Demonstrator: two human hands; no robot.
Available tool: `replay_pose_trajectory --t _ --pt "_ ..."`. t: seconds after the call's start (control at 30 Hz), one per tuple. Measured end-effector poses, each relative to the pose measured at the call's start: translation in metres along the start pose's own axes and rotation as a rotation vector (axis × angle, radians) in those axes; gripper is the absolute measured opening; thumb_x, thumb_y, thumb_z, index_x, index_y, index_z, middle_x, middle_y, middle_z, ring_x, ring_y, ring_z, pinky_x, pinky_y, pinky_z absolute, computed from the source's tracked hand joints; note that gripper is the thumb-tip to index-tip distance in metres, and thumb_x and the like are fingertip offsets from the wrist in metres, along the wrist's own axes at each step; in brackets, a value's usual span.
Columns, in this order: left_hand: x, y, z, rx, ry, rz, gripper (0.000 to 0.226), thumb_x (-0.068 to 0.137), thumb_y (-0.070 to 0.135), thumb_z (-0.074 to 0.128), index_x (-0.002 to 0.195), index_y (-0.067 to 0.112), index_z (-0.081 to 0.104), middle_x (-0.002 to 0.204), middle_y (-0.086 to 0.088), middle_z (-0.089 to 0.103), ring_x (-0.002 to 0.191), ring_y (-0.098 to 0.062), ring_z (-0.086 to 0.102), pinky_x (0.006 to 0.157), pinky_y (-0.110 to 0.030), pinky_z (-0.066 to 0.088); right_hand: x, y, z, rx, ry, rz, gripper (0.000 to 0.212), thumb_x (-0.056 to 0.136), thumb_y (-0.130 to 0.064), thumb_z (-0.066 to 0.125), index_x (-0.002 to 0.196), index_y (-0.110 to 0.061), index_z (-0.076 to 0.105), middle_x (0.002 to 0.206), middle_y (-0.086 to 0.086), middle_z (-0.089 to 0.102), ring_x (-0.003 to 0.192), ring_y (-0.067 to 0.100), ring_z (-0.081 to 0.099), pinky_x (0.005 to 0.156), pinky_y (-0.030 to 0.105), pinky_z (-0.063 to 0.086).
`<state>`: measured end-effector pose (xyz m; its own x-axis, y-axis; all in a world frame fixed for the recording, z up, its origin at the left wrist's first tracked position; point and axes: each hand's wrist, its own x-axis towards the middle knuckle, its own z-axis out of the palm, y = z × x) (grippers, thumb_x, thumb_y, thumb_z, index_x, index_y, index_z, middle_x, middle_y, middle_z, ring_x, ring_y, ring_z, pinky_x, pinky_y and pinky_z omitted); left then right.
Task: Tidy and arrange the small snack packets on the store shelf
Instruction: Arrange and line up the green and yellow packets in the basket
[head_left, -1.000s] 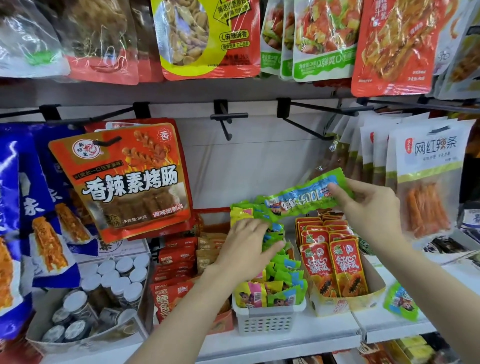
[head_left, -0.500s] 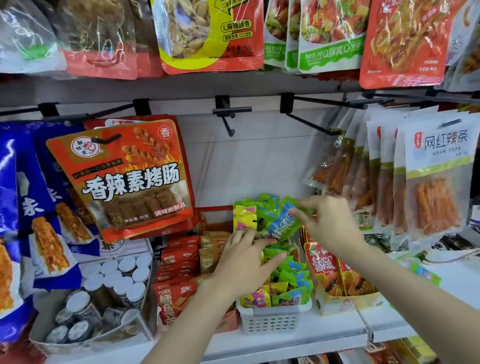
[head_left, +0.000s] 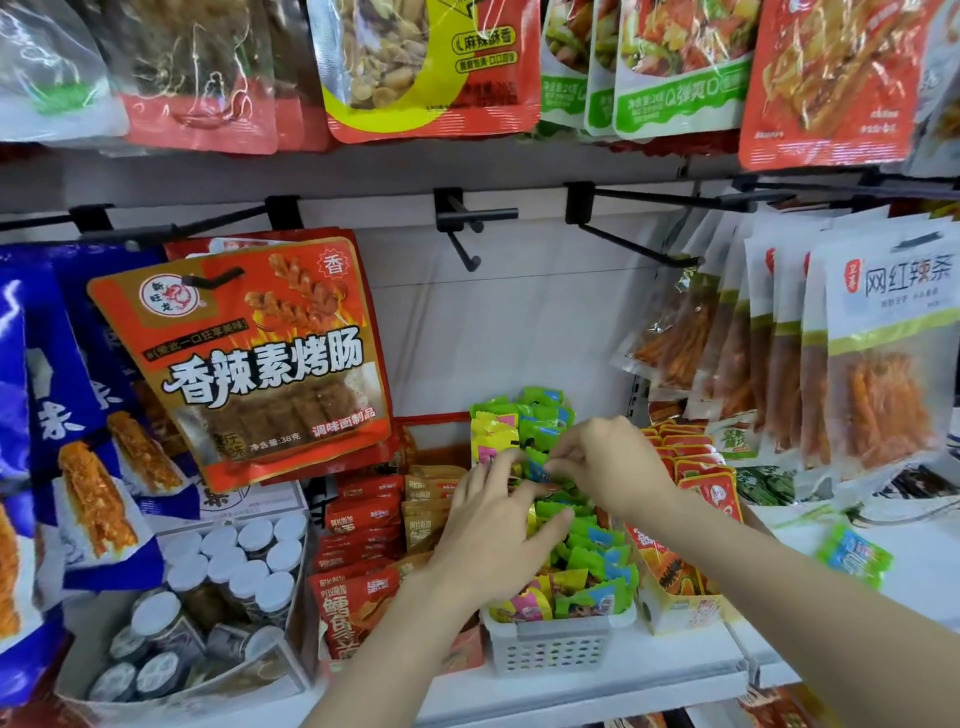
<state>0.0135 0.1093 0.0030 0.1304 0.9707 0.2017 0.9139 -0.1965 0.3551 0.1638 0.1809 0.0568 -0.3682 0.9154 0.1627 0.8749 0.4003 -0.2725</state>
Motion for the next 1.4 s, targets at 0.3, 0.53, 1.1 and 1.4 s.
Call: replay_pose_trajectory --t 0.3,0.53,1.1,1.4 --pt "0.009 -0.009 -0.004 0.023 -0.118 0.021 0.059 0.092 0.073 0.031 0.131 0.033 0.051 0.161 0.018 0.019 0.139 -0.014 0.016 0.11 -0.04 0.011 0.014 0.002 0.006 0.038 -0.18 0.019 0.02 0.093 -0.02 0.059 0.1 -0.024 0.077 0.102 0.002 0.074 0.098 0.022 0.068 0.086 0.035 0.055" --pt "0.009 -0.01 -0.001 0.039 -0.072 0.029 0.061 0.091 0.073 0.031 0.129 0.031 0.052 0.146 0.017 0.04 0.136 -0.015 0.021 0.107 -0.037 0.013 0.012 0.029 0.001 0.177 0.079 0.117 0.028 0.084 -0.038 0.074 0.107 -0.023 0.074 0.114 0.004 0.067 0.102 0.021 0.063 0.083 0.029 0.05" --pt "0.006 -0.006 -0.005 0.001 -0.088 0.009 0.056 0.093 0.071 0.032 0.131 0.035 0.051 0.144 0.018 0.044 0.138 -0.015 0.02 0.114 -0.04 0.01 -0.002 0.006 -0.046 0.269 0.155 -0.018 0.017 0.086 -0.022 0.074 0.073 -0.02 0.063 0.07 -0.006 0.07 0.068 0.006 0.066 0.073 0.031 0.055" --pt "0.019 0.002 -0.023 -0.114 -0.113 -0.079 0.065 0.087 0.071 0.048 0.138 0.031 0.041 0.143 0.005 0.048 0.139 -0.017 0.028 0.109 -0.041 0.021 -0.037 0.043 -0.107 0.674 0.455 0.158 0.011 0.089 -0.016 0.069 0.083 -0.016 0.06 0.078 0.004 0.073 0.053 0.008 0.069 0.049 0.027 0.056"
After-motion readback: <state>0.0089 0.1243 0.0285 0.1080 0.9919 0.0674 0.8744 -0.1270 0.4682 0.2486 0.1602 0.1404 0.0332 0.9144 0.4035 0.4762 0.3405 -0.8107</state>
